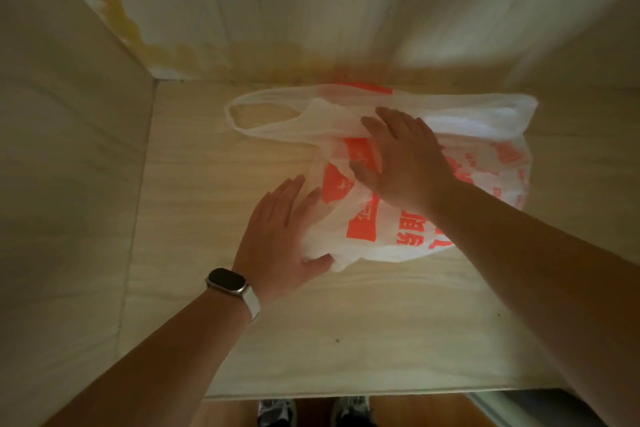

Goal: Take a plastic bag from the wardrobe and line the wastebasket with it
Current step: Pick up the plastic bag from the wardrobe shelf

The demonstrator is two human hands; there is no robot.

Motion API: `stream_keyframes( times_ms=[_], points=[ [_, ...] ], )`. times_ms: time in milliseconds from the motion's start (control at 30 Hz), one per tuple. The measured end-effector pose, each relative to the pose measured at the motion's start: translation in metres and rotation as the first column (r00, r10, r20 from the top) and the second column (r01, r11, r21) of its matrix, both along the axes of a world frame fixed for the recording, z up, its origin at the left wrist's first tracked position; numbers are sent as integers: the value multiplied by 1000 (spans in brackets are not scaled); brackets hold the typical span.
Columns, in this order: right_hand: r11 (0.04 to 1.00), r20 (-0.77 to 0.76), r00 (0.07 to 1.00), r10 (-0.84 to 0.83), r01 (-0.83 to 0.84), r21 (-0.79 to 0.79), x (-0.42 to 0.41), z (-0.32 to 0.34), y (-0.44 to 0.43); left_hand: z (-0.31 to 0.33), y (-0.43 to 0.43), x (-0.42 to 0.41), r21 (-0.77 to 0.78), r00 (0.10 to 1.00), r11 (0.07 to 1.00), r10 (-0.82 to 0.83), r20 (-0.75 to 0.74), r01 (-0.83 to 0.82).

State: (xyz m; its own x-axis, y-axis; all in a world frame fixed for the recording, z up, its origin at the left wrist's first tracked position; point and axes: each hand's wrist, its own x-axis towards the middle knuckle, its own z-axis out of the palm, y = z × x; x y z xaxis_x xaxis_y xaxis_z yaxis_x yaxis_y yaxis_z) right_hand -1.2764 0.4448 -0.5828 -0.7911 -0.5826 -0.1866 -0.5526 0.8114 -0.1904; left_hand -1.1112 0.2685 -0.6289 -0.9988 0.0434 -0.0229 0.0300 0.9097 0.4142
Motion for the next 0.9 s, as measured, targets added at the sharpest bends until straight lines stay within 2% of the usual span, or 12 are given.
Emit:
stream_keyframes(
  times_ms=[133,267,500,567,633,733,833,900],
  points=[
    [1000,54,998,11,-11,6,0,-26,3,-11,-10,-29,49,999,999,17,-35,-15],
    [998,80,995,56,-56,-3,8,-45,9,-15,-21,-61,-3,999,1000,4,-43,-4],
    [980,128,984,125,-103,-168,11,-61,14,-30,-31,-97,-77,995,996,-29,94,37],
    [957,204,973,105,-44,-286,7,-60,12,-36,-30,-99,-42,999,999,-9,42,11],
    [903,296,954,49,84,-421,5,-55,11,-39,-27,-100,16,996,998,55,-71,-54],
    [843,380,925,10,196,-501,8,-40,10,-38,-22,-103,76,985,988,143,-98,-136],
    [904,481,871,95,127,-408,9,-35,10,-35,-22,-107,137,985,975,174,4,-173],
    [971,384,915,122,-29,-238,8,-44,10,-30,-22,-107,215,987,964,153,45,-159]
  ],
)
